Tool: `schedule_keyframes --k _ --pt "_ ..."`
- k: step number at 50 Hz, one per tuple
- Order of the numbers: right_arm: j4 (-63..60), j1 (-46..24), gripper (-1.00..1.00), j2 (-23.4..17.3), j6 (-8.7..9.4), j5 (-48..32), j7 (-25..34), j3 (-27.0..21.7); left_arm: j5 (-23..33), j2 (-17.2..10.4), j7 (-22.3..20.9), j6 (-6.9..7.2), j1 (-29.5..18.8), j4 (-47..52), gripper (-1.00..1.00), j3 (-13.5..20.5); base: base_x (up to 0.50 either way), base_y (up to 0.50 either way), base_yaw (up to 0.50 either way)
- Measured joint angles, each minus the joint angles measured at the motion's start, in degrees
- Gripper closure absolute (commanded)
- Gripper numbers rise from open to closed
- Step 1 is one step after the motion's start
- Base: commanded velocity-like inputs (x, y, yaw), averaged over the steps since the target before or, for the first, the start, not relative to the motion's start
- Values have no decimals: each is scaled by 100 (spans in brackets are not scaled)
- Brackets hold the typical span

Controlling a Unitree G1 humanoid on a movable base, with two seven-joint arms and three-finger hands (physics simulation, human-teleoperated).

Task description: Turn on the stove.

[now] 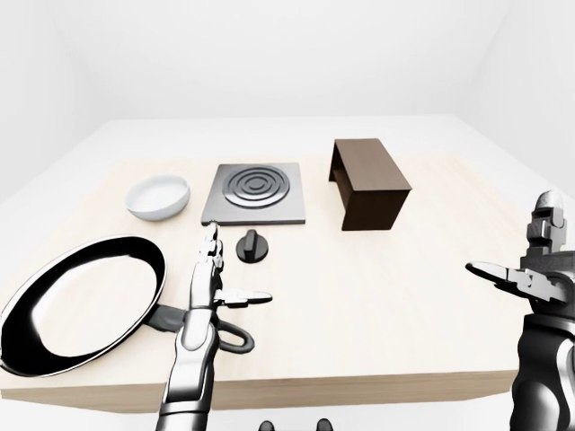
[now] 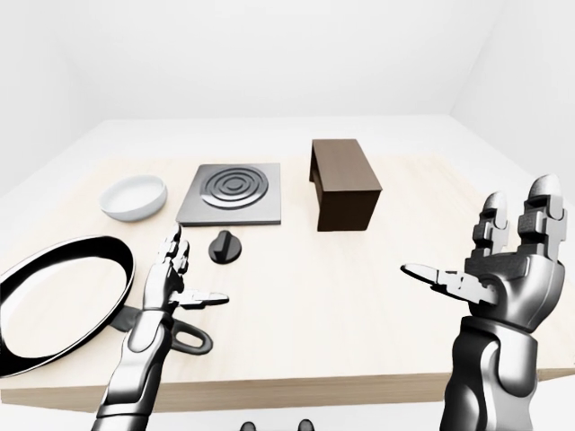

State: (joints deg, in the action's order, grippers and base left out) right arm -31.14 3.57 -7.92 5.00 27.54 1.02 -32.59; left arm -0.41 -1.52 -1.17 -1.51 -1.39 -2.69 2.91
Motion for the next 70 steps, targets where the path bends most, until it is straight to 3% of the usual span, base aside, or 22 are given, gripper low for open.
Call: schedule_keyframes --k 20,28,32,37,54,70 --pt "-20 -26 -100 3 0 -12 18 18 24 9 9 -27 -13 -32 -100 -20 47 0 0" --pt "-44 -2 -100 19 0 40 23 -8 102 33 33 -189 -16 -241 -100 -81 0 0 0" --pt "-46 5 -100 21 0 56 26 -10 162 47 56 -337 -42 -459 -100 -120 0 0 0" --pt "-52 11 -100 24 0 66 29 -5 238 67 102 -349 -127 -856 -100 -163 0 0 0" --pt "-50 7 -100 25 0 57 59 36 412 75 370 -349 -1013 -2592 -100 -164 0 0 0" --pt "-10 -15 -100 27 0 14 80 110 445 37 498 -349 -1796 -3496 -100 -123 0 0 0"
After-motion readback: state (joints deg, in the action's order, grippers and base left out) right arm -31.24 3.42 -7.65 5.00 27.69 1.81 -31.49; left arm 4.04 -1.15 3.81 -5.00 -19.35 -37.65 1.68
